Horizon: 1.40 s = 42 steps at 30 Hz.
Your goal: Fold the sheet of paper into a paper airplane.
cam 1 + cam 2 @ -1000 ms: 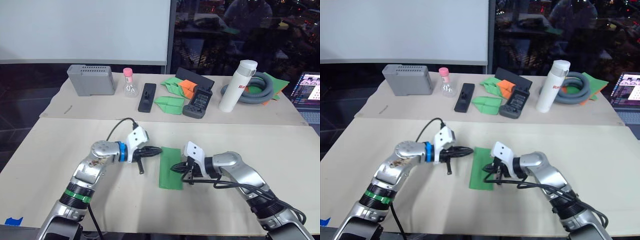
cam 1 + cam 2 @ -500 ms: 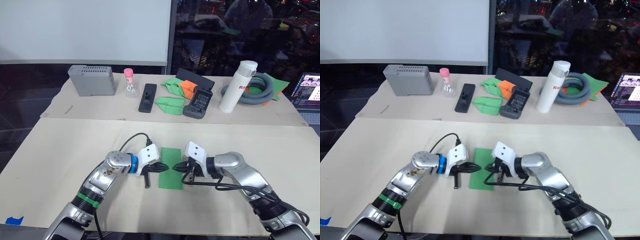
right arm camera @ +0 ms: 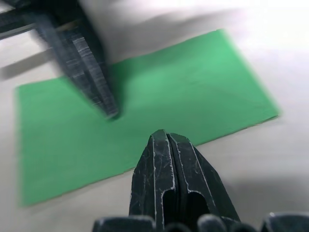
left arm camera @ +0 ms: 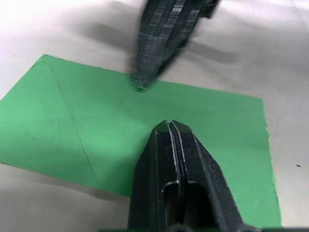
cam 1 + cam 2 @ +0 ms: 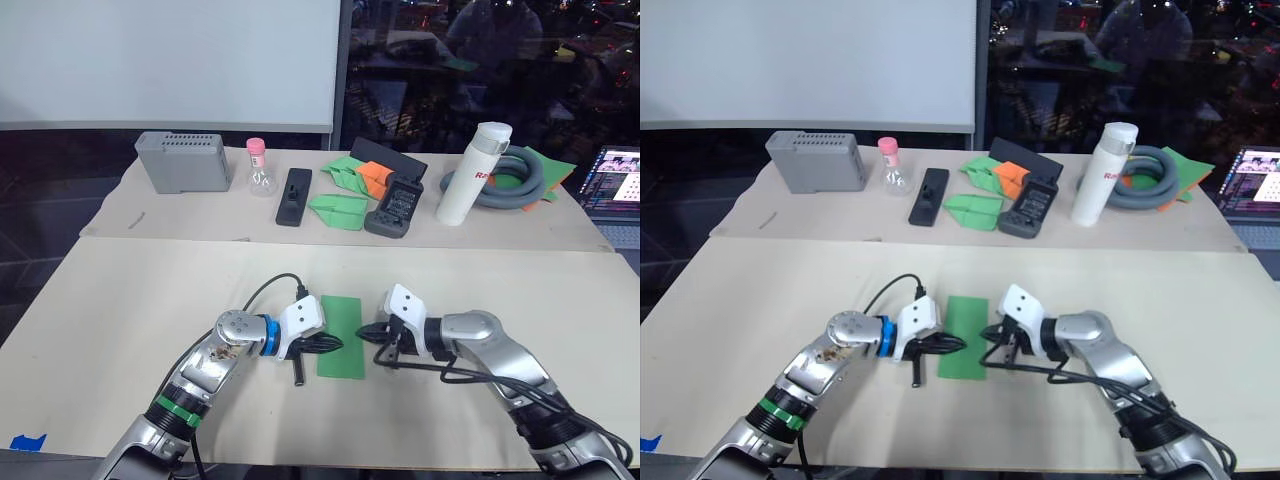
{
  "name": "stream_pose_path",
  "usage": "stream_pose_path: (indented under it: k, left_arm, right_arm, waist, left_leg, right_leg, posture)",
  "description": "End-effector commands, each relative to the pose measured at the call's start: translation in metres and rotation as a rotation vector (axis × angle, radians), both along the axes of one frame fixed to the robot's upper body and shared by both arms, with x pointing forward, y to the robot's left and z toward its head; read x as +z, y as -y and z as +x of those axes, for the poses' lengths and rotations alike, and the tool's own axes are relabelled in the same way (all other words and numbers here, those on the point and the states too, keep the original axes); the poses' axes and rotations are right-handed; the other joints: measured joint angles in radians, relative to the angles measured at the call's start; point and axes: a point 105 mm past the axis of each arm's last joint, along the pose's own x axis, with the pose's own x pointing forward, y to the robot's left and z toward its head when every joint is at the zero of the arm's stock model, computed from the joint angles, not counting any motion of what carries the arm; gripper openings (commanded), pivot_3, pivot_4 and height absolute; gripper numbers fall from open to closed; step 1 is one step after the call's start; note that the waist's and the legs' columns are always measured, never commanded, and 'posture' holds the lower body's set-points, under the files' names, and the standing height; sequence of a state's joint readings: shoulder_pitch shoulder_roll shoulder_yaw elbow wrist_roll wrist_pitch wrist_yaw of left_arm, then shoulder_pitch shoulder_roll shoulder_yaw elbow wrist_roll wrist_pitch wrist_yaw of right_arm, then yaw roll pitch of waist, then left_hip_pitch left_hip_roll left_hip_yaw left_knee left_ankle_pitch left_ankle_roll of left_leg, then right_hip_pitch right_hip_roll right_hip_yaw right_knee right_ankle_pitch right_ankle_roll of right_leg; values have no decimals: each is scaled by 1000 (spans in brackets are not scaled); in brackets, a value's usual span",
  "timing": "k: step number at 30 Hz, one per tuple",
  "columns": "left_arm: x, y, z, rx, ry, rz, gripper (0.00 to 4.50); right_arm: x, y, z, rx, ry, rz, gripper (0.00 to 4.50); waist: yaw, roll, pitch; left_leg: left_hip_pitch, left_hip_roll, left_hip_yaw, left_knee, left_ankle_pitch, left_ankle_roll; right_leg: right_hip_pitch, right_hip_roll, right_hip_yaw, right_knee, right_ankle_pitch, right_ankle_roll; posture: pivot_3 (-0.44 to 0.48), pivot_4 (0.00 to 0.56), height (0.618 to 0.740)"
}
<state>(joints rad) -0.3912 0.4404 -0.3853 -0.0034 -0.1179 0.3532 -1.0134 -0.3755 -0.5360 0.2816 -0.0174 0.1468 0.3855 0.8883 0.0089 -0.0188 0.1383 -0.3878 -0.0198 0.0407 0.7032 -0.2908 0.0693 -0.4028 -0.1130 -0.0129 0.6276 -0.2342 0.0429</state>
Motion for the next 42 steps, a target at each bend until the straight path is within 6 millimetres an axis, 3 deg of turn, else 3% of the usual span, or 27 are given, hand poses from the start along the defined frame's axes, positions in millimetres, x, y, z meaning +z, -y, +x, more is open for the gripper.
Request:
stream_pose_path:
  k: [1,13,22,34,42]
  left_arm:
    - [-14,-1,-3,27,-46,39,23]
    - [-14,-10,1,101,-50,35,23]
    - [-13,-10,6,131,-41,28,23]
    - [-18,-13,-1,123,-70,35,23]
    - [-20,-16,-2,121,-76,43,23]
  right_arm:
    - [-1,4,14,-30,52,16,0]
    - [-17,14,39,-123,89,38,0]
    - [-33,16,28,-72,39,10,0]
    - [-46,15,-7,66,-46,-49,0]
    - [-40,3,-14,96,-34,-42,0]
  waist:
    - [1,0,0]
    - [-5,0,0]
    - [-7,0,-1]
    - [-11,0,-5]
    - [-17,0,-5]
  left_leg:
    - [0,0,0,0,0,0]
    - [2,0,0,-1,0,-1]
    - [5,0,0,-6,1,-2]
    - [6,1,-1,-10,1,-2]
    - [6,2,-1,-11,0,-2]
  right_leg:
    - [0,0,0,0,0,0]
    - [1,-1,0,1,0,0]
    - [1,-2,2,1,0,0]
    - [1,-10,1,-1,0,-1]
    - [1,-10,0,-2,-1,-1]
  posture:
    - [0,150,740]
    - [0,150,740]
    - [0,150,740]
    - [0,150,740]
    - [0,150,740]
